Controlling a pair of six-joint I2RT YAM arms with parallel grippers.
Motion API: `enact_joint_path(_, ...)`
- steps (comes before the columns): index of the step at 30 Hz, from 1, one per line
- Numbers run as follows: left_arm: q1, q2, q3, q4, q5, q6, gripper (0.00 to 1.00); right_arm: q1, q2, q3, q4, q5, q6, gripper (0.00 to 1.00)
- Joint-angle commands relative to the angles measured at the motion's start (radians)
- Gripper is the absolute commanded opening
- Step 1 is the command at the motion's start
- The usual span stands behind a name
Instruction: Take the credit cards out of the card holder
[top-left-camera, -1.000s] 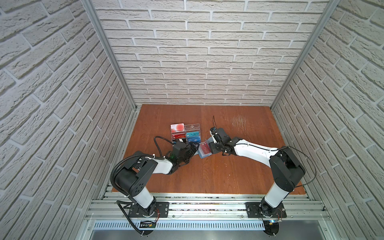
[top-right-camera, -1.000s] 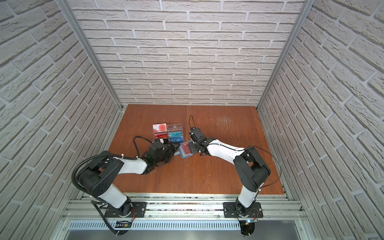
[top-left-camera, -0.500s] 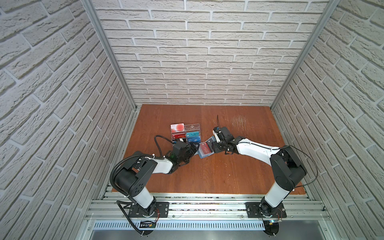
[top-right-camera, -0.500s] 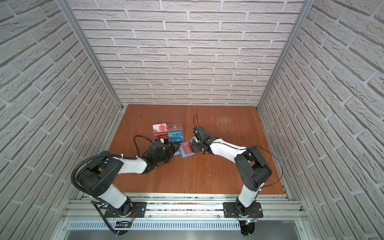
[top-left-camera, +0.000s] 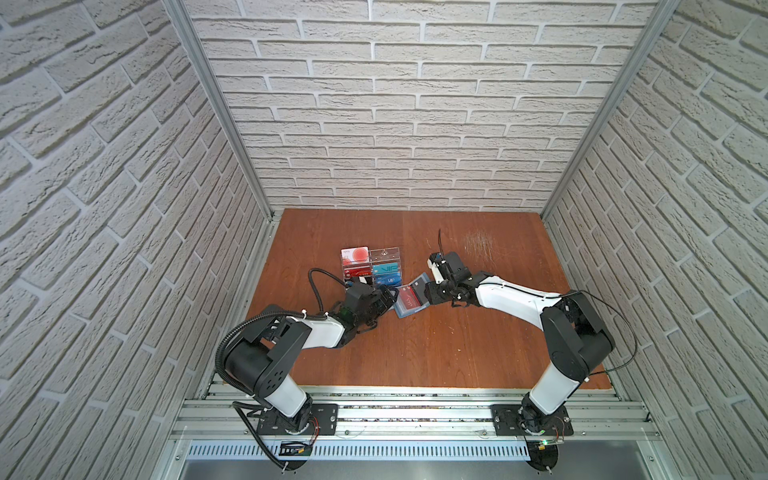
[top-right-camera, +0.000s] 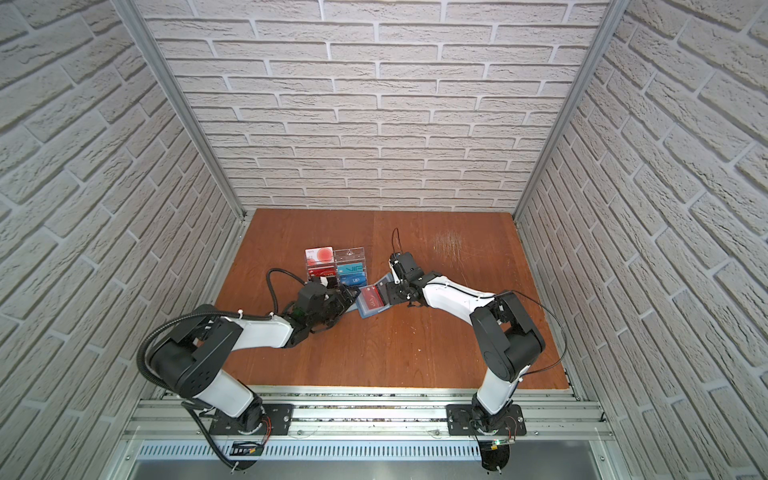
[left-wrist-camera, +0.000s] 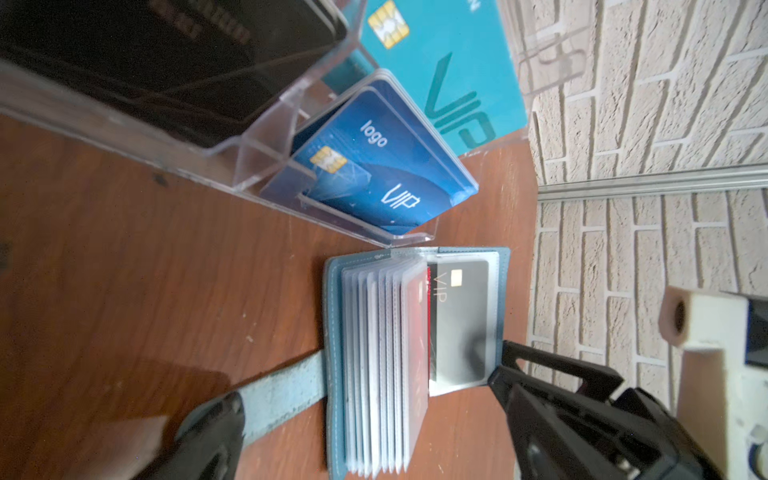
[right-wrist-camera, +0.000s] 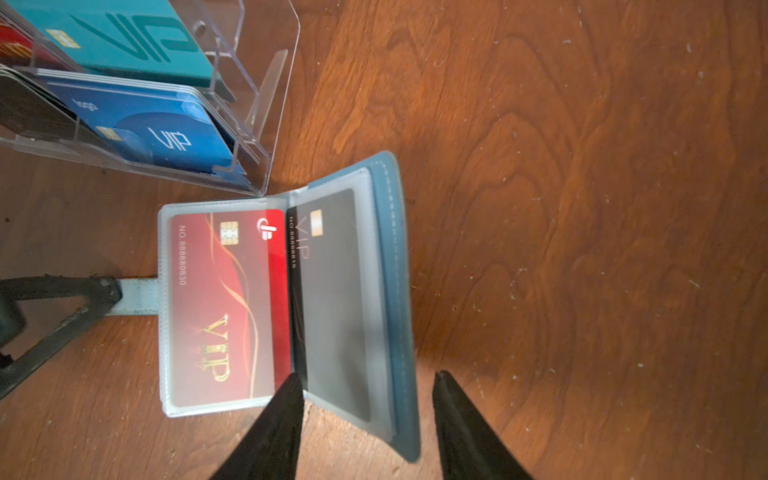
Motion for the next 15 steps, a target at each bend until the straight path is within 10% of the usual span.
enact_joint_path(1,-0.008,-0.045,0.025,-0.147,-0.043,0.090,0.98,-0.016,0.001,0.002,0.005,-0.024,0.032,0.52)
enact_joint_path(15,-0.026,-0.128,0.136,-0.333,-0.082,0.232,0.98,-0.048,0.069,0.003,0.085,-0.289,0.061,0.44)
